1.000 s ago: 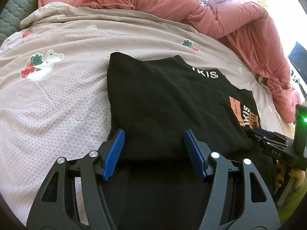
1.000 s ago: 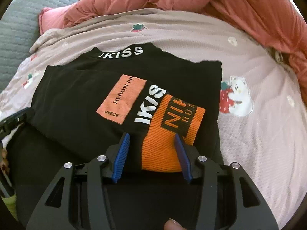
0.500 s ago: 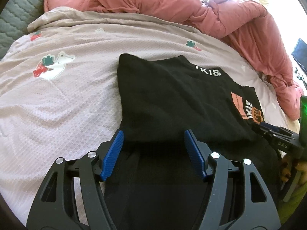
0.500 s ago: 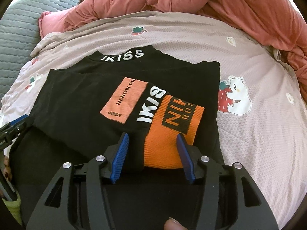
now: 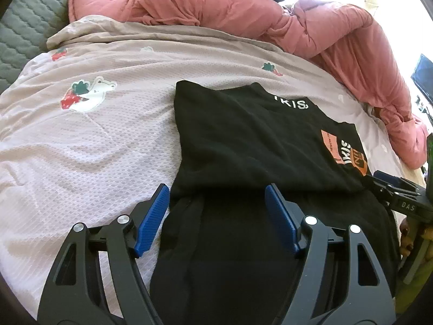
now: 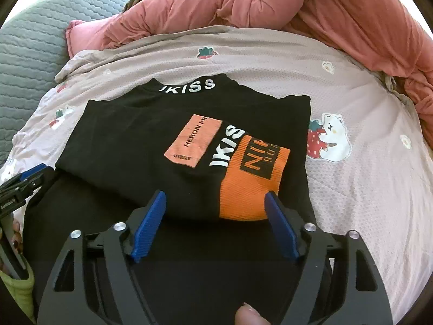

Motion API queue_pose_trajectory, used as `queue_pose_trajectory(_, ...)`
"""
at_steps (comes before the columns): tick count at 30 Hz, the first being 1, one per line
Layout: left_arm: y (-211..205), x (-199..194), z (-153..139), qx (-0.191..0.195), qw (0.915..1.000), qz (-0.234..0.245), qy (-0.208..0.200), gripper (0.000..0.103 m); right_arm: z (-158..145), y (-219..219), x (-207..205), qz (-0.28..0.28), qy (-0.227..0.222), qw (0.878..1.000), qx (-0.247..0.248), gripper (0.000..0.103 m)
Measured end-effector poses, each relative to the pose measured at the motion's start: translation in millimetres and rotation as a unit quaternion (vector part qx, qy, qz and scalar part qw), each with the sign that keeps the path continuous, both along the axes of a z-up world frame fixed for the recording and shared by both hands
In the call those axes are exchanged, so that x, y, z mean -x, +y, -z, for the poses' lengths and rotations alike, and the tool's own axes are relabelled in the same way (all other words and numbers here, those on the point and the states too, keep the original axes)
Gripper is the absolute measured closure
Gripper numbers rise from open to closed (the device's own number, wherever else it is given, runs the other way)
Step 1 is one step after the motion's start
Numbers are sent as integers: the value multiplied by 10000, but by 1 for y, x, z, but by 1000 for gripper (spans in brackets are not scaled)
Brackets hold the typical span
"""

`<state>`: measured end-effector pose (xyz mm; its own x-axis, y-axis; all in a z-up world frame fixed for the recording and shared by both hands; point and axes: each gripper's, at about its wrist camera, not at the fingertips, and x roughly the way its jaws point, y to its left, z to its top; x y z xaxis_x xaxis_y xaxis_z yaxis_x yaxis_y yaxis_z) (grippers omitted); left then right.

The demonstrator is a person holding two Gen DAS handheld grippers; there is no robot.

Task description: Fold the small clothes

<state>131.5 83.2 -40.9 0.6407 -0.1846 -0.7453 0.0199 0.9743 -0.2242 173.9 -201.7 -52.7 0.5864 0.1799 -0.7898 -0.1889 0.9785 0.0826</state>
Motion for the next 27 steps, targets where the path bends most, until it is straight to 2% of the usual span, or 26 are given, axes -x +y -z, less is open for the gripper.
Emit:
queue_pose_trajectory(10, 5, 21, -18, 41, 9998, -49, -212, 30, -12, -6, 13, -2, -90, 10000, 6, 26)
queue_pose_trajectory(11, 6, 24, -22, 35, 9997, -42, -245, 28, -14, -7, 15, 0, -112, 9999, -1, 25)
queue_pose_trajectory(12, 6, 26, -24, 22, 9996, -43, -264, 27, -16, -8, 16, 1, -131, 9999, -5, 18)
queue_pose_trajectory(13, 6, 28, -26, 3, 9996, -34, -281, 24, -18, -9, 18, 5, -154, 9999, -11, 16)
queue_pose_trajectory(20, 2, 48, -40, -116, 9991, 32, -407, 18, -32, -17, 33, 32, -317, 9995, -59, 15)
queue_pose_trajectory(27, 2, 62, -48, -241, 9987, -24, -446, 18, -44, -27, 49, 17, -445, 9990, -102, 15)
